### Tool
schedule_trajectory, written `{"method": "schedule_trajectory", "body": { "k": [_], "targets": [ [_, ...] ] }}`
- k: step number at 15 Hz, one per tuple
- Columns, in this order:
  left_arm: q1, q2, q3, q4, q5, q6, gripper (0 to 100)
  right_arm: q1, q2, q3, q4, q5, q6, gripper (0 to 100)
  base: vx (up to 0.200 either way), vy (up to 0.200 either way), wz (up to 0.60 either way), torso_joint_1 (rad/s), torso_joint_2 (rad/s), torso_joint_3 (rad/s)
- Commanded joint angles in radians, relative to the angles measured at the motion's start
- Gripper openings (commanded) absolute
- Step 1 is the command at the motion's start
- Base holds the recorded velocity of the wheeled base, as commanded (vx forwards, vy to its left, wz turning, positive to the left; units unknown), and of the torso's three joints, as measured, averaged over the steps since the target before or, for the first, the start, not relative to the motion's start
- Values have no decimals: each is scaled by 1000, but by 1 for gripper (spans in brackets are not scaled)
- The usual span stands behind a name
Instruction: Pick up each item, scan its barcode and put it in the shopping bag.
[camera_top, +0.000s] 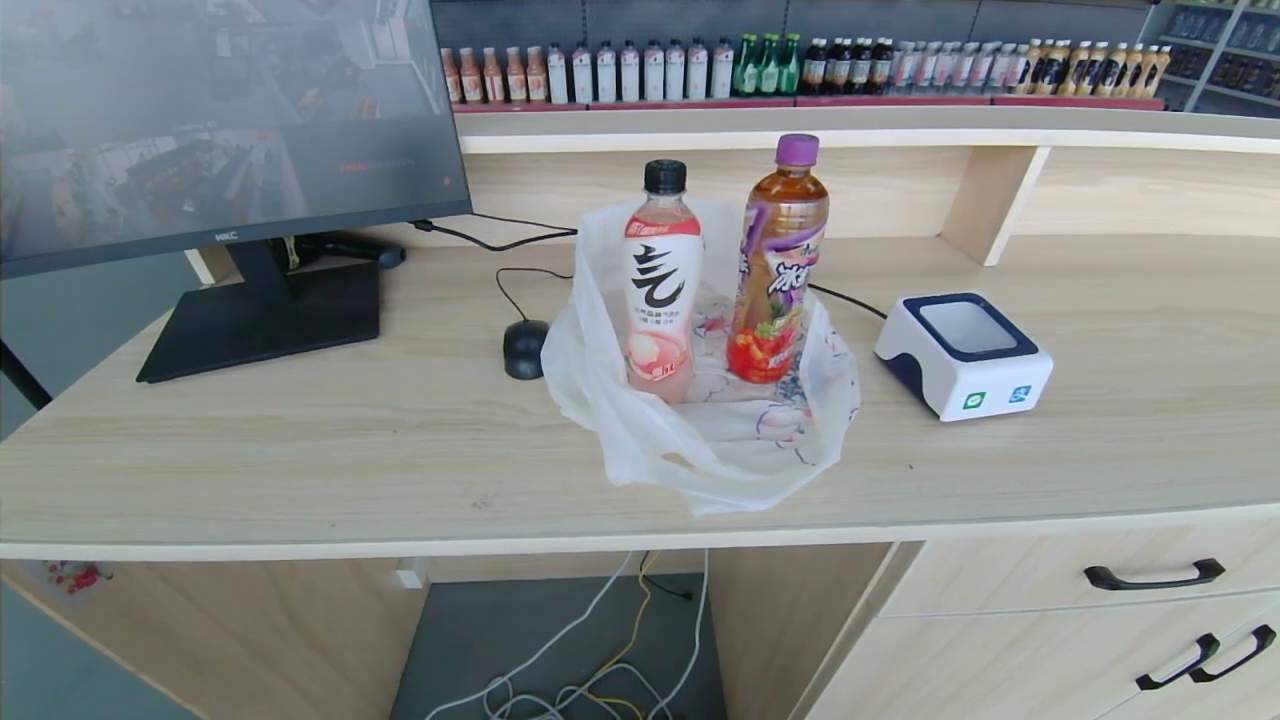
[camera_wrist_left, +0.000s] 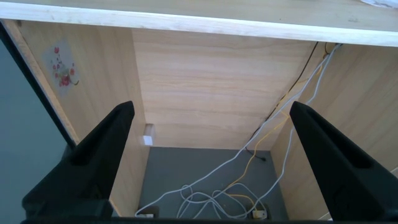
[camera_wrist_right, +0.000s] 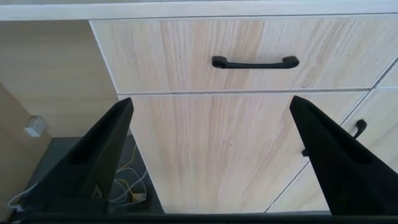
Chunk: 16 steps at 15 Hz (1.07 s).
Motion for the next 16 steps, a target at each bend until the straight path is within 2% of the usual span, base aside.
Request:
{"method": "schedule_trajectory", "body": {
  "k": [1, 7, 16],
  "targets": [
    [0, 0, 0, -1, 0, 1, 100, 0, -5, 0, -1, 0, -1, 100, -200, 0, 0, 17, 7, -2],
    [-1, 0, 0, -1, -1, 9, 100, 0, -5, 0, -1, 0, 0, 100, 0, 0, 0, 0, 0, 0],
    [0, 0, 0, -1, 0, -5, 100, 0, -5, 0, -1, 0, 5, 100, 0, -200, 0, 5, 1, 3]
  ]
}}
